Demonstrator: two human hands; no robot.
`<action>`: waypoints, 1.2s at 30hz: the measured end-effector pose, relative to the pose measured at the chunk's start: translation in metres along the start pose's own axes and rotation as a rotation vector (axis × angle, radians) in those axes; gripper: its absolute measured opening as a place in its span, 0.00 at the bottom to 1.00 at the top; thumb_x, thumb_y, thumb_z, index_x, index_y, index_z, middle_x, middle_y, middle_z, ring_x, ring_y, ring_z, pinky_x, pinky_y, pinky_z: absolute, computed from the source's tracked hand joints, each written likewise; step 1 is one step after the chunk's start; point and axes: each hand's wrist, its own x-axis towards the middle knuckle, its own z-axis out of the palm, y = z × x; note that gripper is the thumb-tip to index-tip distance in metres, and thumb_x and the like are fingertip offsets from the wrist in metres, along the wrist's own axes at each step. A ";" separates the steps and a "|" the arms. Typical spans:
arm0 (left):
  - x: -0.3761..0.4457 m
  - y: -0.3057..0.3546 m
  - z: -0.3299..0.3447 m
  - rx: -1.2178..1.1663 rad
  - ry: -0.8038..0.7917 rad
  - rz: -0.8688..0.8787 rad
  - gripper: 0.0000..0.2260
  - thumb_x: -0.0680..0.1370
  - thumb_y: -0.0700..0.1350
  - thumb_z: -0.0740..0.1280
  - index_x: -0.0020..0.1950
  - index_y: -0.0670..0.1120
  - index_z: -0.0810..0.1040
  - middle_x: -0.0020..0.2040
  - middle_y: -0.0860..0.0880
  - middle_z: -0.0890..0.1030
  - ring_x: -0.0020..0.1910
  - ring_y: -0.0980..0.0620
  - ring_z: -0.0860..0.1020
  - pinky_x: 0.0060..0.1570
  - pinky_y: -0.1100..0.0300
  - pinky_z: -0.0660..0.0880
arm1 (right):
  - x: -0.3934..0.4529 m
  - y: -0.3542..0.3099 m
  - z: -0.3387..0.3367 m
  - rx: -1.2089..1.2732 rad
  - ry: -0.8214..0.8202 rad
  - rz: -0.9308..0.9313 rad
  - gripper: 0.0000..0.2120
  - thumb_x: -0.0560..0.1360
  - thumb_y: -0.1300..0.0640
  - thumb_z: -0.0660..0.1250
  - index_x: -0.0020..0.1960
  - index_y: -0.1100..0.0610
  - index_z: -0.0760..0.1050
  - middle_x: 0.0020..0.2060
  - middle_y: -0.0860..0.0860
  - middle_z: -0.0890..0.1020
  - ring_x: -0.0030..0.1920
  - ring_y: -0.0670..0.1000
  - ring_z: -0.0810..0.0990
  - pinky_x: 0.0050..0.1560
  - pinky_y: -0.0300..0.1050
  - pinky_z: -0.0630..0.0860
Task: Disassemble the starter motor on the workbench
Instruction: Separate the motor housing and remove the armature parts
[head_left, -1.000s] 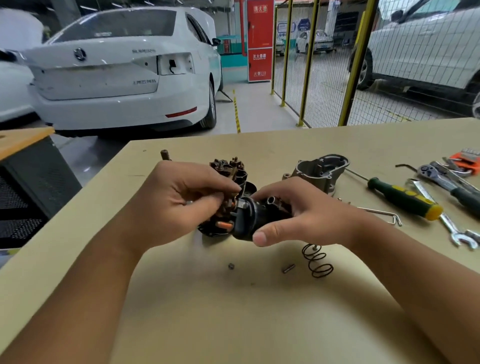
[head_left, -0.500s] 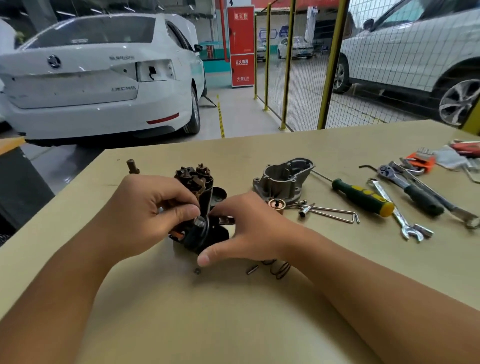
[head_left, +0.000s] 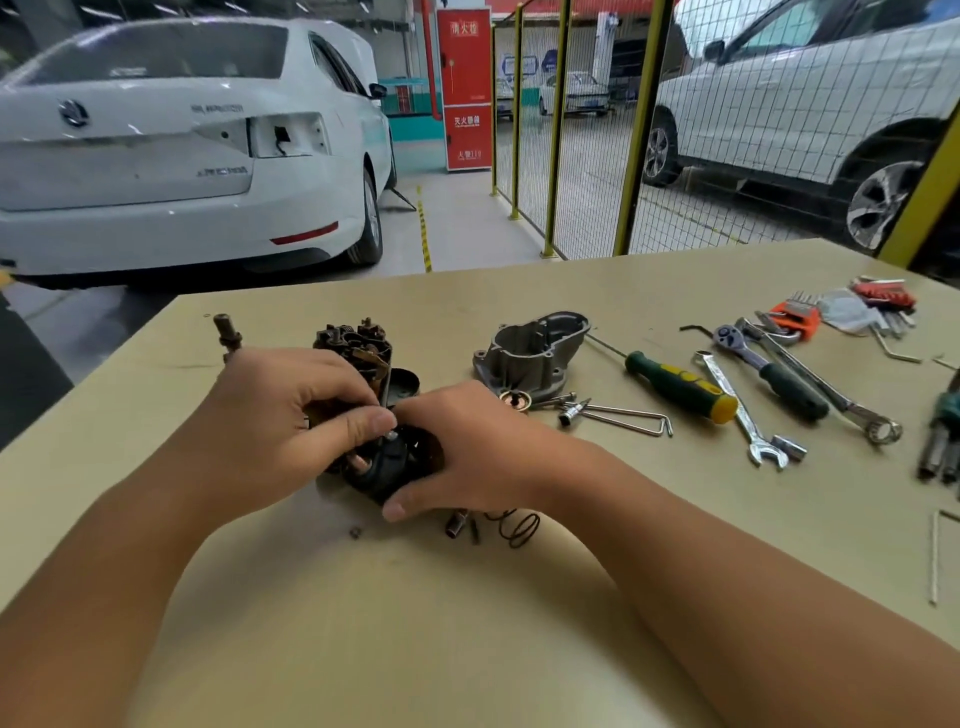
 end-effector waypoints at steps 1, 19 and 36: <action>-0.001 -0.001 -0.002 -0.013 -0.016 0.004 0.07 0.73 0.48 0.75 0.44 0.45 0.88 0.42 0.55 0.85 0.42 0.57 0.83 0.42 0.58 0.78 | -0.003 -0.001 -0.006 0.006 -0.011 -0.007 0.23 0.68 0.44 0.78 0.56 0.53 0.79 0.40 0.45 0.80 0.41 0.44 0.77 0.39 0.39 0.72; 0.001 0.005 0.024 -0.004 0.092 -0.112 0.08 0.76 0.52 0.72 0.51 0.52 0.88 0.43 0.62 0.84 0.45 0.61 0.82 0.46 0.67 0.75 | -0.120 0.148 -0.130 -0.184 0.269 1.281 0.11 0.70 0.56 0.76 0.42 0.62 0.77 0.35 0.57 0.82 0.35 0.54 0.81 0.29 0.40 0.72; -0.012 -0.006 0.021 -0.435 -0.054 -0.326 0.09 0.74 0.49 0.71 0.52 0.54 0.88 0.44 0.52 0.88 0.35 0.44 0.86 0.36 0.52 0.83 | -0.115 0.134 -0.132 0.455 0.728 0.944 0.07 0.70 0.60 0.71 0.42 0.65 0.81 0.29 0.56 0.76 0.26 0.50 0.71 0.26 0.43 0.68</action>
